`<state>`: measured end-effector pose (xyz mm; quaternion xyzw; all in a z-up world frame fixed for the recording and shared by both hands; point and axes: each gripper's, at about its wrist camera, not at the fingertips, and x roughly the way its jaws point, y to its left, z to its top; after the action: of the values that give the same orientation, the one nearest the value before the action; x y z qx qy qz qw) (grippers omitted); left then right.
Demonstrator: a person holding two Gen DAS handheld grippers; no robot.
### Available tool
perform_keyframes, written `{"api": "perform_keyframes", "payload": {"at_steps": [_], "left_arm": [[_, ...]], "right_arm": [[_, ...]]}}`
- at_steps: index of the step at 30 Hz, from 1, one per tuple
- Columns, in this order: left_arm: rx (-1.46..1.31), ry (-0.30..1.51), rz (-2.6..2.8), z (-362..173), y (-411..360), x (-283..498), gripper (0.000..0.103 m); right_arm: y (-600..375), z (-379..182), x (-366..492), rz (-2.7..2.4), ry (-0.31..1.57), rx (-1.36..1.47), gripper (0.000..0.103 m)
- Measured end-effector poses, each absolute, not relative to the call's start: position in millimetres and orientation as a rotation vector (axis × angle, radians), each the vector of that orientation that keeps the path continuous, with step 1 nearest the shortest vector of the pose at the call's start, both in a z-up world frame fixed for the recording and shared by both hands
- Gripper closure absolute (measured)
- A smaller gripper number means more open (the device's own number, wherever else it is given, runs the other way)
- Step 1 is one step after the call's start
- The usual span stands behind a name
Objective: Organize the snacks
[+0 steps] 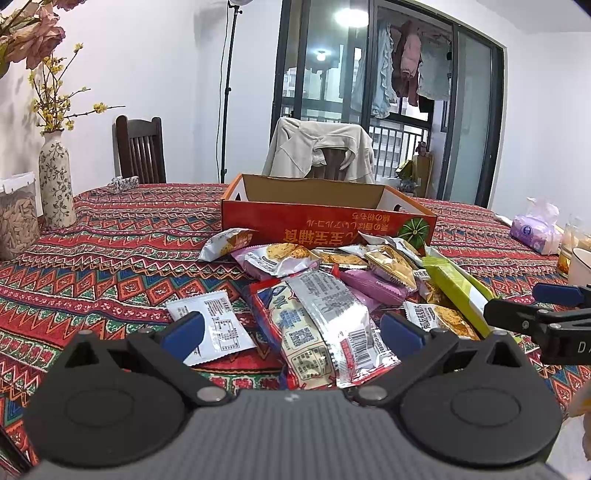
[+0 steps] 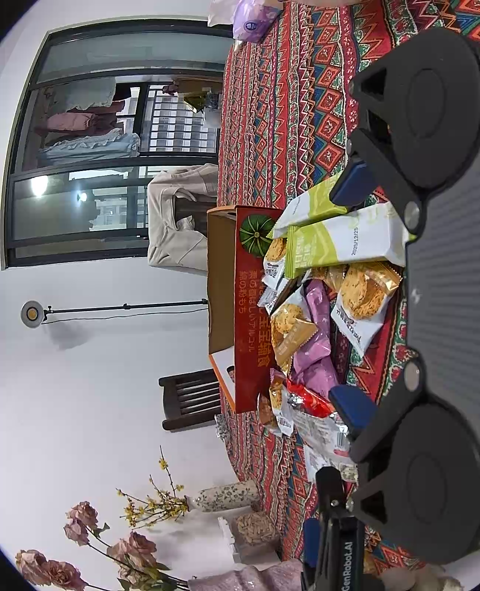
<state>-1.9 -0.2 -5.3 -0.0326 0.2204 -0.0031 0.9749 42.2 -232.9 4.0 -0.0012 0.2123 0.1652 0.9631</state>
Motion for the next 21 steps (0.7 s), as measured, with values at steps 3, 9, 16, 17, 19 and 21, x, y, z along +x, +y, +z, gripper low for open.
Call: {"api": "perform_keyframes", "payload": {"at_steps": [3,9,16,17,19,21], "left_arm": [[-0.069,0.441,-0.009,-5.2,-0.4,-2.9,0.0],[-0.068,0.43,-0.013,-4.0,-1.3,-5.8,0.0],[-0.068,0.43,-0.014,-3.6,-1.4,-6.3,0.0],[-0.067,0.429,-0.014,-3.5,-1.8,-6.5,0.0],[-0.067,0.429,-0.014,-3.3,-1.7,-6.1,0.0],[-0.067,0.429,-0.014,-3.3,-1.8,-6.2,0.0]], "right_arm": [[-233.0,3.8,42.7,0.334,0.43,-0.002,0.0],[-233.5,3.5,42.5,0.335,0.43,-0.002,0.0],[-233.6,3.6,42.3,0.334,0.43,-0.002,0.0],[-233.6,3.5,42.4,0.335,0.43,-0.002,0.0],[-233.5,3.9,41.9,0.334,0.43,-0.003,0.0],[-233.6,3.8,42.2,0.334,0.43,-0.002,0.0]]}}
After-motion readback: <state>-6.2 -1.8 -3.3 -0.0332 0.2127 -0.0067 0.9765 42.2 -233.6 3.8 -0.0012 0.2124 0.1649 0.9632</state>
